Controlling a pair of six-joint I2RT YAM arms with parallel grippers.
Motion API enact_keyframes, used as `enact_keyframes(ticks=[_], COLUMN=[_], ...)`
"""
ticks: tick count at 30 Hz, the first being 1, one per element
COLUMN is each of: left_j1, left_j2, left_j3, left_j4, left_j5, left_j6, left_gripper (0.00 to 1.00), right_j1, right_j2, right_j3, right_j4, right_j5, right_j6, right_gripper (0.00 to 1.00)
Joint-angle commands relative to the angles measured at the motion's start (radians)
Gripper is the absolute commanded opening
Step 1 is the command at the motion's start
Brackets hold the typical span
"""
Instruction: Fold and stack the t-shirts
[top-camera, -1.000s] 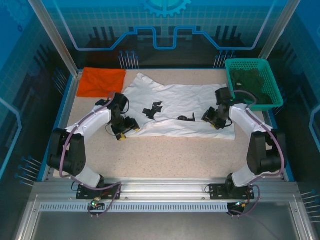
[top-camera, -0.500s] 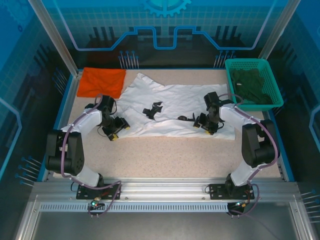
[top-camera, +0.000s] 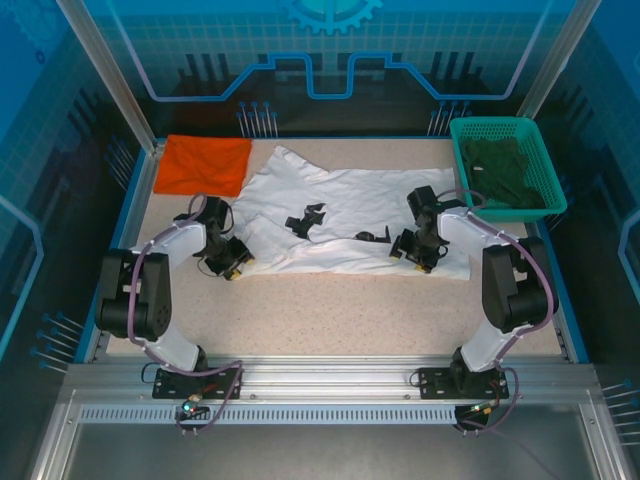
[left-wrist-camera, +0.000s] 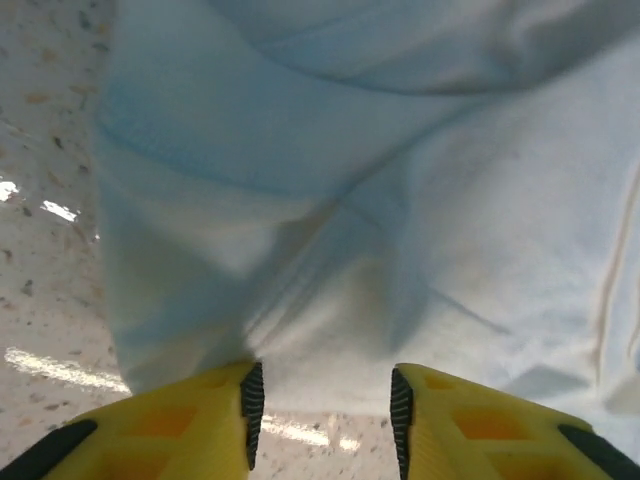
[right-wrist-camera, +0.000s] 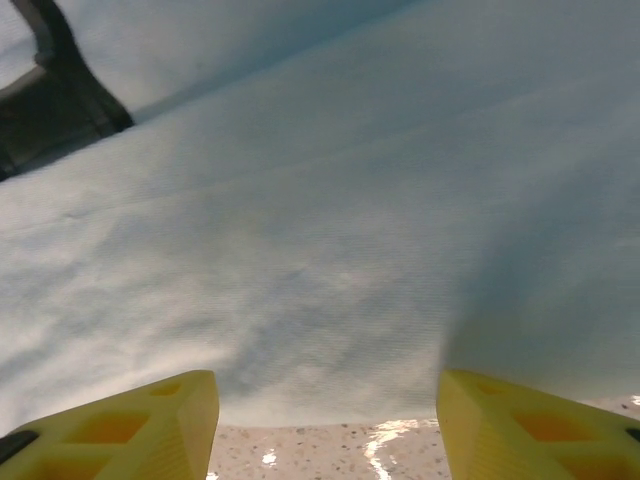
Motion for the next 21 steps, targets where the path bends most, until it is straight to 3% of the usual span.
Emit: enact_keyframes(ticks=[1, 5, 8, 15, 16, 19, 21], left_j1=[0.009, 0.030, 0.057, 0.130, 0.139, 0.143, 0.142], left_j2=[0.017, 0.012, -0.007, -0.059, -0.073, -0.126, -0.157], left_j3=[0.020, 0.042, 0.043, 0.014, 0.004, -0.038, -0.070], left_j4=[-0.003, -0.073, -0.118, -0.149, -0.134, -0.070, -0.028], left_j5=[-0.059, -0.131, -0.182, -0.190, -0.149, -0.009, 0.076], left_j6=[0.036, 0.091, 0.139, 0.188, 0.191, 0.186, 0.169], left_gripper=[0.23, 0.00, 0.00, 0.00, 0.01, 0.30, 0.36], right_j1=[-0.014, -0.026, -0.027, -0.038, -0.040, -0.045, -0.046], right_j2=[0.009, 0.023, 0.030, 0.055, 0.048, 0.020, 0.003], right_j3=[-0.005, -0.008, -0.011, -0.016, -0.021, -0.034, -0.036], right_j4=[-0.044, -0.050, -0.050, -0.063, -0.060, -0.044, -0.037], right_j5=[0.047, 0.052, 0.064, 0.066, 0.063, 0.049, 0.042], right_j6=[0.021, 0.016, 0.011, -0.020, -0.026, -0.036, -0.039], right_gripper=[0.62, 0.64, 0.68, 0.72, 0.73, 0.73, 0.75])
